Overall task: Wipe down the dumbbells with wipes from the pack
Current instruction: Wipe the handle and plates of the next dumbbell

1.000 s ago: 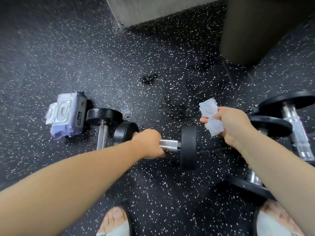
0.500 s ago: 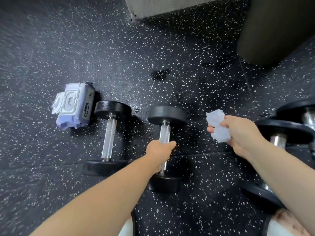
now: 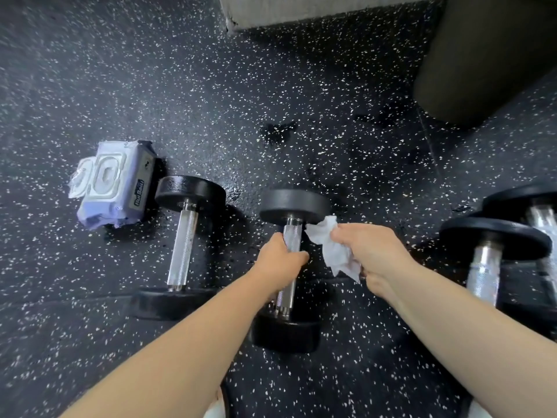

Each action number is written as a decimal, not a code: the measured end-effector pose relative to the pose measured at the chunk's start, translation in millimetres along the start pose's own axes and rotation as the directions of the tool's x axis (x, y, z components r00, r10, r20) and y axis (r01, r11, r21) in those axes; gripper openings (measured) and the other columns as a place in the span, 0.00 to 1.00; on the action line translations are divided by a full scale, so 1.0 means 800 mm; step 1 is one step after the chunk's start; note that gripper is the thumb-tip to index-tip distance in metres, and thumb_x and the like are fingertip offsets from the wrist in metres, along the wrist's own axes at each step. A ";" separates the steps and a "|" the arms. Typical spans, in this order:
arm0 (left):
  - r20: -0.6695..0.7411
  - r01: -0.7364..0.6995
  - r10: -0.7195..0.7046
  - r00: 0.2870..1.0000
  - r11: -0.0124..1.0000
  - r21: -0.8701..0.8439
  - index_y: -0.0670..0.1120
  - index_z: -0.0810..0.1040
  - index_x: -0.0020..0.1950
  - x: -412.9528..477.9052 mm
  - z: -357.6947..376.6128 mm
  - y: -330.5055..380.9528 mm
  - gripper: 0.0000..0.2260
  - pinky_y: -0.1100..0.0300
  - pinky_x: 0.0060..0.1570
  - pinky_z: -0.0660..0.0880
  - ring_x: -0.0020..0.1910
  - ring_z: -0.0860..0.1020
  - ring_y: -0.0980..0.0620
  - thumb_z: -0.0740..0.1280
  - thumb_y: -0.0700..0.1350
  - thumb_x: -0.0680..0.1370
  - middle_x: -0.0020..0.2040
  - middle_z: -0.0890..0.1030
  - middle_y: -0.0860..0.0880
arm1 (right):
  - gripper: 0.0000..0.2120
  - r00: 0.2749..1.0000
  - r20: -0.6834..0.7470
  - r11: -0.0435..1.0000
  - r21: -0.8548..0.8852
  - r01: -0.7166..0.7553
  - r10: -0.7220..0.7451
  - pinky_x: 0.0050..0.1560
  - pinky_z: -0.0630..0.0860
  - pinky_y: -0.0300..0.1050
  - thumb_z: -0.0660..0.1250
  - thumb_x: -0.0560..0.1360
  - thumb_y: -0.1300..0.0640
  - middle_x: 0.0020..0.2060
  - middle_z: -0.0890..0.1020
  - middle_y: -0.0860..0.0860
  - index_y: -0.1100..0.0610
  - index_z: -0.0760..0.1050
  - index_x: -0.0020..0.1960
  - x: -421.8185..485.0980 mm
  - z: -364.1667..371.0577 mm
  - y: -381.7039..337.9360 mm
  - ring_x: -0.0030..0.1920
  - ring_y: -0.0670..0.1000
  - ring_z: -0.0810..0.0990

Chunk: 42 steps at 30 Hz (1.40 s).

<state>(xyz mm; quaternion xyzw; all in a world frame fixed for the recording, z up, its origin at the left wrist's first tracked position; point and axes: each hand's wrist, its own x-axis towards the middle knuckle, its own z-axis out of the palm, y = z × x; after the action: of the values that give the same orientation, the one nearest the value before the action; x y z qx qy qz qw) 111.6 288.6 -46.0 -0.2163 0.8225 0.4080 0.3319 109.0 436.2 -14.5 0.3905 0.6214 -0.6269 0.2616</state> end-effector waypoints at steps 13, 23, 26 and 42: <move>0.057 -0.037 0.062 0.996 0.931 -0.363 0.49 0.79 0.53 0.004 0.004 -0.006 0.11 0.54 0.42 0.74 0.38 0.74 0.52 0.66 0.44 0.71 0.41 0.80 0.48 | 0.09 0.989 0.071 0.873 0.465 -0.150 0.132 0.31 0.80 0.36 0.65 0.74 0.73 0.47 0.82 0.60 0.71 0.75 0.54 0.027 0.062 -0.004 0.35 0.50 0.80; 0.001 0.046 -0.050 0.999 0.908 -0.416 0.44 0.74 0.50 0.004 -0.009 -0.028 0.06 0.47 0.53 0.77 0.42 0.78 0.48 0.69 0.39 0.75 0.43 0.80 0.44 | 0.08 0.981 0.030 0.875 0.447 -0.183 0.190 0.32 0.80 0.39 0.62 0.74 0.76 0.34 0.76 0.58 0.67 0.73 0.39 0.041 0.085 -0.005 0.28 0.51 0.78; 0.018 0.039 -0.035 0.999 0.882 -0.470 0.43 0.74 0.50 -0.001 -0.017 -0.029 0.06 0.52 0.44 0.76 0.38 0.77 0.50 0.69 0.37 0.75 0.40 0.79 0.45 | 0.07 0.986 0.057 0.851 0.499 -0.162 0.155 0.28 0.79 0.35 0.65 0.74 0.75 0.42 0.78 0.58 0.69 0.75 0.51 0.011 0.077 -0.012 0.32 0.48 0.79; 0.056 -0.001 0.032 0.998 0.874 -0.487 0.42 0.76 0.45 -0.011 -0.022 -0.029 0.07 0.58 0.33 0.71 0.27 0.72 0.54 0.70 0.35 0.70 0.29 0.76 0.49 | 0.13 0.992 0.064 0.847 0.516 -0.123 0.105 0.34 0.80 0.37 0.57 0.75 0.77 0.37 0.78 0.57 0.64 0.74 0.41 0.028 0.081 0.015 0.35 0.51 0.78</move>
<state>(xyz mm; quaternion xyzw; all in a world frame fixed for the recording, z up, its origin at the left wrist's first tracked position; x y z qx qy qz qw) 125.5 261.3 -44.4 -0.2730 0.6847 0.6109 0.2888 96.1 375.2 -44.6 0.4721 0.4005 -0.7611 0.1936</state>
